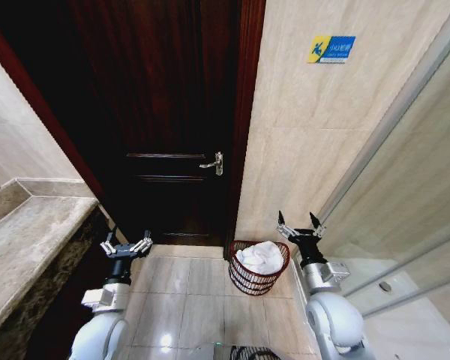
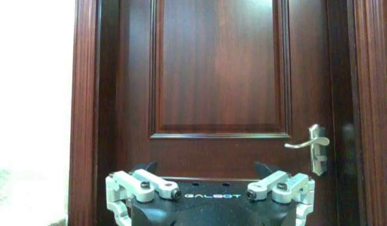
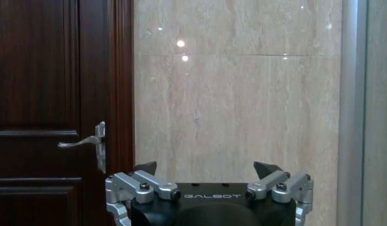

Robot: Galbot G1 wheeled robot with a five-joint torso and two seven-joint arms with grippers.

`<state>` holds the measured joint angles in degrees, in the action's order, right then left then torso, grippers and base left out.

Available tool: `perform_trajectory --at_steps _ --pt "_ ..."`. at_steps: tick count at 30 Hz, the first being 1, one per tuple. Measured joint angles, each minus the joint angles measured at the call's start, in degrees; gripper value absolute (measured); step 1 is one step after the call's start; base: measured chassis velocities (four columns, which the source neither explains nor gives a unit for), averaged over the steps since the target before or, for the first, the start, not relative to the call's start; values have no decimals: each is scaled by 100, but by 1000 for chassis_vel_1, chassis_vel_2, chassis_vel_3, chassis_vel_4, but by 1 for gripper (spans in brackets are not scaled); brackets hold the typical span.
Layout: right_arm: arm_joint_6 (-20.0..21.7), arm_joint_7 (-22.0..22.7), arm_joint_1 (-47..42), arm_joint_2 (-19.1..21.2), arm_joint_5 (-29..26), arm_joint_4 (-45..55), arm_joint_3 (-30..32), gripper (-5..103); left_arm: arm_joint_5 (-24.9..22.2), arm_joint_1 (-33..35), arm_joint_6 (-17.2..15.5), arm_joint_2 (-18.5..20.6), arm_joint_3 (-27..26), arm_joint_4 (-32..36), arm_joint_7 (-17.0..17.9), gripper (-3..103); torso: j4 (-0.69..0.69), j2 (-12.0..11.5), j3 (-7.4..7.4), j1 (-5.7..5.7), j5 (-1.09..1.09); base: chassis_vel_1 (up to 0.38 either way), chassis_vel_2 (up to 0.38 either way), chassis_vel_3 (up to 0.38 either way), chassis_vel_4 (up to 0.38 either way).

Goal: Discard the used towel into the hamper.

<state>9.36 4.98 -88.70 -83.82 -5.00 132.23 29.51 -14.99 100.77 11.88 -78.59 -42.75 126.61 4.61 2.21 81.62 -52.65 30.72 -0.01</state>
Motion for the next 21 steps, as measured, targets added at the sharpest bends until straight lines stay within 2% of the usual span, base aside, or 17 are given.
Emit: perform_trajectory --at_steps 14,21 --pt "6 1 -70 3 -3 51 34 100 4 8 37 0 17 -18 -9 100 0 -17 9 -7 0 0 0 0 0" --pt "6 11 -94 -1 4 100 15 100 4 28 198 -2 20 -38 -4 100 0 -22 12 -9 0 0 0 0 0"
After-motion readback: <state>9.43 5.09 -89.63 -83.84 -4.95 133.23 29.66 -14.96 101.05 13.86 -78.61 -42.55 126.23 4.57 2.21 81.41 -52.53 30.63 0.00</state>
